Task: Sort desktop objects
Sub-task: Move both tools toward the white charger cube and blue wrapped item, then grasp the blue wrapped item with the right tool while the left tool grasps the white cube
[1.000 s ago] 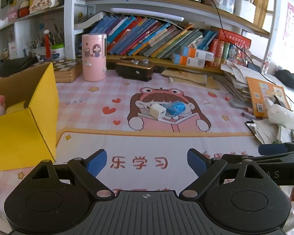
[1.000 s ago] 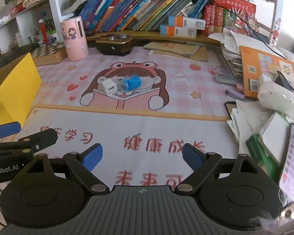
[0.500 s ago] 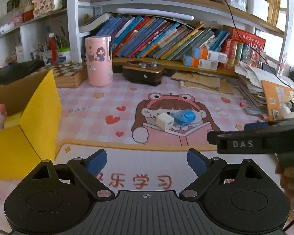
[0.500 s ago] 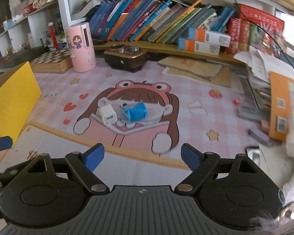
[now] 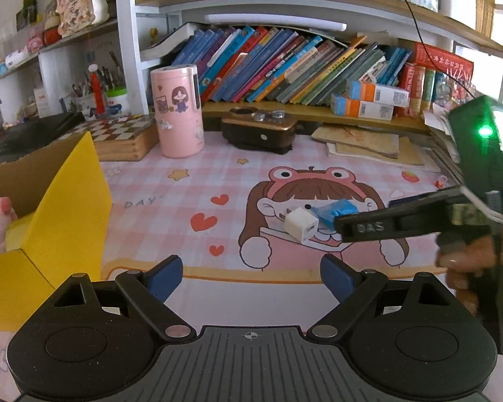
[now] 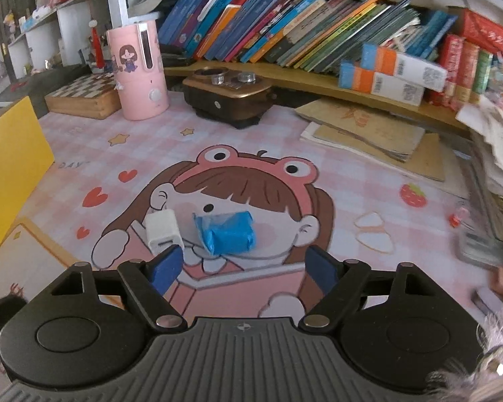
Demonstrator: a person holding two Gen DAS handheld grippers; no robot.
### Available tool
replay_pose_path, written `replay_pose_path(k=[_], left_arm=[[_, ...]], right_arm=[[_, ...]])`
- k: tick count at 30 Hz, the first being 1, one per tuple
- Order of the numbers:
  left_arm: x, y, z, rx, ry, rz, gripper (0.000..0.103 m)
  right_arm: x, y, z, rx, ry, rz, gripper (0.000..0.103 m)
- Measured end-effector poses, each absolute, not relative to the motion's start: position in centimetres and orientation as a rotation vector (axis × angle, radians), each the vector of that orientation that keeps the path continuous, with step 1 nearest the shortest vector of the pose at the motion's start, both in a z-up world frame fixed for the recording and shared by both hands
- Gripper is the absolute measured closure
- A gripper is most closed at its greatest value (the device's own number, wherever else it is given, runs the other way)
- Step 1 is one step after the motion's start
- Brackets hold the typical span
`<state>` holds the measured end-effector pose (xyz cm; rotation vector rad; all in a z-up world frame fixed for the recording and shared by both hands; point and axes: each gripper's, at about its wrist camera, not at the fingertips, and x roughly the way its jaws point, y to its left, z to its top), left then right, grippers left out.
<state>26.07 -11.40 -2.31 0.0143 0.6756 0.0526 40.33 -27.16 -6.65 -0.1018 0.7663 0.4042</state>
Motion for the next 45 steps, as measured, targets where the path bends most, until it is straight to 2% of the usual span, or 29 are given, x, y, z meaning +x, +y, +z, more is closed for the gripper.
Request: replay_pose_path(k=[8, 10, 12, 13, 15, 35, 42, 45], left_arm=[[26.9, -11.6, -2.4, 0.026, 0.678, 0.063, 0.012], [27.1, -11.6, -2.5, 0.024, 0.682, 0.063, 0.012], [27.4, -11.7, -2.7, 0.023, 0.686, 0.061, 0.012], [27.5, -11.7, -2.8, 0.021, 0.688, 0.059, 0.012], [27.9, -11.8, -3.0, 0.017, 0.689, 0.053, 0.012], [34.0, -13.4, -6.7, -0.016, 0.684, 0.069, 0.016], [35.6, -14.4, -7.7, -0.028, 0.700, 0.074, 0.027], [36.3, -15.3, -7.9, -0.013, 0.693, 0.058, 0.035]], right_arm=[[42.9, -25.6, -8.5, -0.117, 0.792, 0.435, 0.036], [43.2, -25.3, -8.8, -0.126, 0.799, 0.441, 0.041], [43.2, -25.2, -8.8, -0.134, 0.783, 0.439, 0.059], [43.2, -25.1, -8.7, -0.140, 0.779, 0.446, 0.063], [43.2, -25.5, -8.5, -0.125, 0.778, 0.460, 0.065], [34.8, -34.3, -2.5, 0.102, 0.681, 0.327, 0.065], [33.8, -35.0, -3.1, 0.132, 0.715, 0.307, 0.065], [33.6, -35.2, -3.2, 0.127, 0.720, 0.300, 0.065]])
